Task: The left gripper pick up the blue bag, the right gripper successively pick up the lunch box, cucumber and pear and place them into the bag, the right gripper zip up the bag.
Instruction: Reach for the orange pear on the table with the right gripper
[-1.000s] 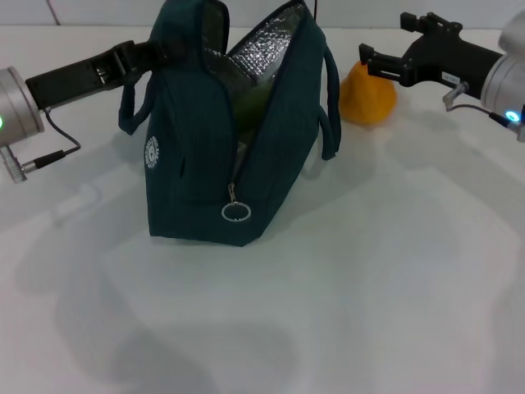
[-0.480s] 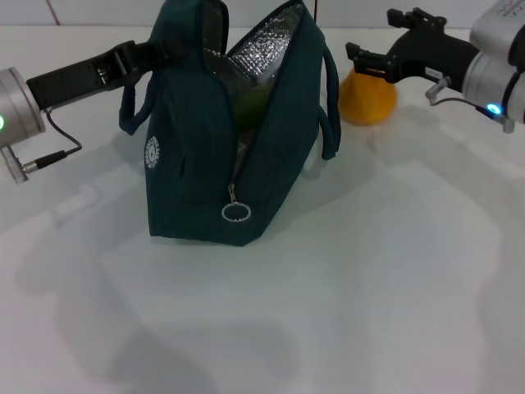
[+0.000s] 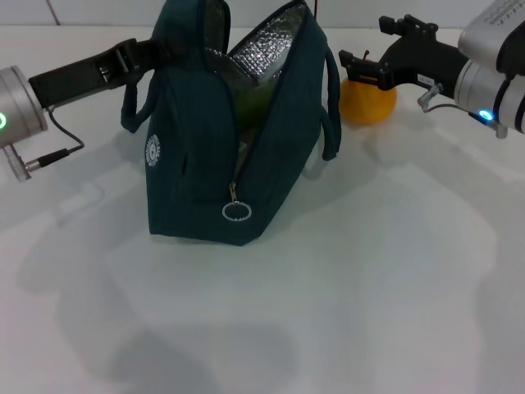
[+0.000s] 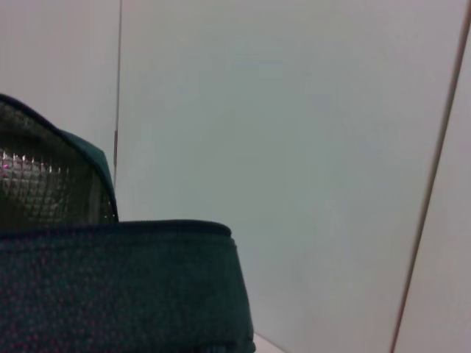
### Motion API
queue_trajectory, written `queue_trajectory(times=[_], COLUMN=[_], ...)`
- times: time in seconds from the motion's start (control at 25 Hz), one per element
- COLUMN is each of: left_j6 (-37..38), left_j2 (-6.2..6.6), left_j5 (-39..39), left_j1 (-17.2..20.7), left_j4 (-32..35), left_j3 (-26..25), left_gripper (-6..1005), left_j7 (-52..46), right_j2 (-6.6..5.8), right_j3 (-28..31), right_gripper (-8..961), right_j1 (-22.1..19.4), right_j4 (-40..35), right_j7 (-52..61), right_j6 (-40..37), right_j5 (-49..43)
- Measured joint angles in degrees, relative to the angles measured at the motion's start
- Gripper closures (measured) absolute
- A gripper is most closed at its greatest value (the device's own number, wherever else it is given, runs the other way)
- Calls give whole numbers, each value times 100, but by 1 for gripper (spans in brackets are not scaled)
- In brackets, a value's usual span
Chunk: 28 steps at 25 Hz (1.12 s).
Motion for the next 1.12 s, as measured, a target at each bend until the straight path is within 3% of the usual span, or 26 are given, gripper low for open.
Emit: queue_trajectory(times=[0.6, 1.12], left_j6=[-43, -149], left_j2=[-38, -55], left_j5=[-10, -12], left_j1=[-49, -185], left_j4=[0, -79], left_j3=[0, 0], left_gripper=[933, 932], left_j7=[8, 17], right_j2=[0, 0], right_j3=[-10, 1], right_gripper=[221, 388], right_j1=[-2, -6], right_j4=[74, 82], right_j7=[-231, -331], right_j6=[125, 197], right_j5=[150, 150])
